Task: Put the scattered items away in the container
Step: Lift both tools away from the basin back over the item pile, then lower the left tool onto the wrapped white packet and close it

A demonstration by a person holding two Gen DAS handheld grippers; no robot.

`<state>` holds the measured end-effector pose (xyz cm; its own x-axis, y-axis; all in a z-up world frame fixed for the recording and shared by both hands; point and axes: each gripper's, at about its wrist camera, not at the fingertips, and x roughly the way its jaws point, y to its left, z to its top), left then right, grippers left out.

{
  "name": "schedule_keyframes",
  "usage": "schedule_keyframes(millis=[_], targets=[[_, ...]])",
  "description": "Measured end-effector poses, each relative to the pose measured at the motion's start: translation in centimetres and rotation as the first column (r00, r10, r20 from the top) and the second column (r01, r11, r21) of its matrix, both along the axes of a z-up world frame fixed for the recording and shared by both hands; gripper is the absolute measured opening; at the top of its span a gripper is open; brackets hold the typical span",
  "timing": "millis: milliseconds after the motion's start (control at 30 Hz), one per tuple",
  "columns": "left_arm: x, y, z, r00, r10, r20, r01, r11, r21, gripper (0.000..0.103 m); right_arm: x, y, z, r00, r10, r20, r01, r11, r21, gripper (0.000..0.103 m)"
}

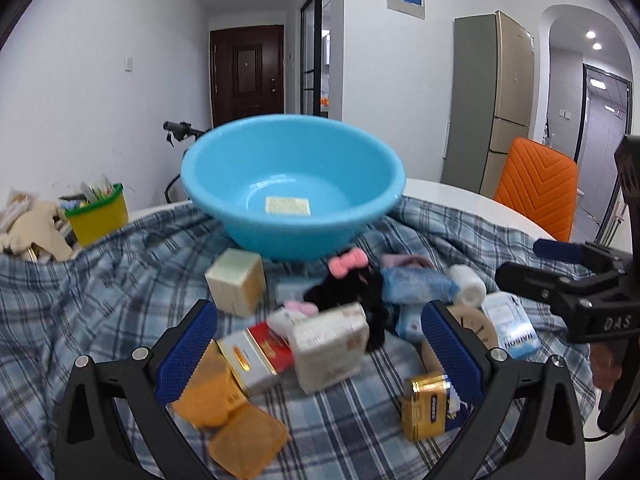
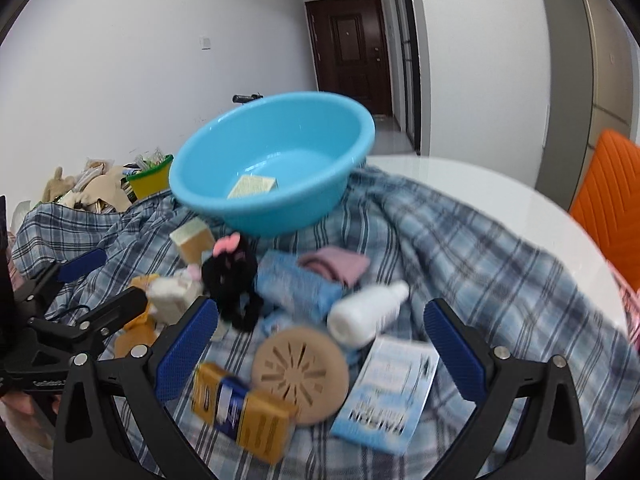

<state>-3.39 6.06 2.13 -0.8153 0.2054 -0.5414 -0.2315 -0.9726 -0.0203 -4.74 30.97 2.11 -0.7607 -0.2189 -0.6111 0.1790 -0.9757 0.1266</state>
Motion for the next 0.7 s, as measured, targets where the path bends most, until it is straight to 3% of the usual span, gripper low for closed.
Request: schedule_keyframes(millis=[400,700], targets=[[0.8,-0.2,-3.6,0.996,0.018,0.089,-0.02,0.999,0.027,0.103,1.8,0.6,-3.7,0.997,-0.042,0.058,0.042,0.999,0.005,0.103],[-0.3,0.3,-3.8,0.995,0.028,0.101,-0.029,1.0,0.011,0.103,2.1,1.2,-4.4,0.996,-0.053,0.07,0.052,0.999,0.006,0.103]])
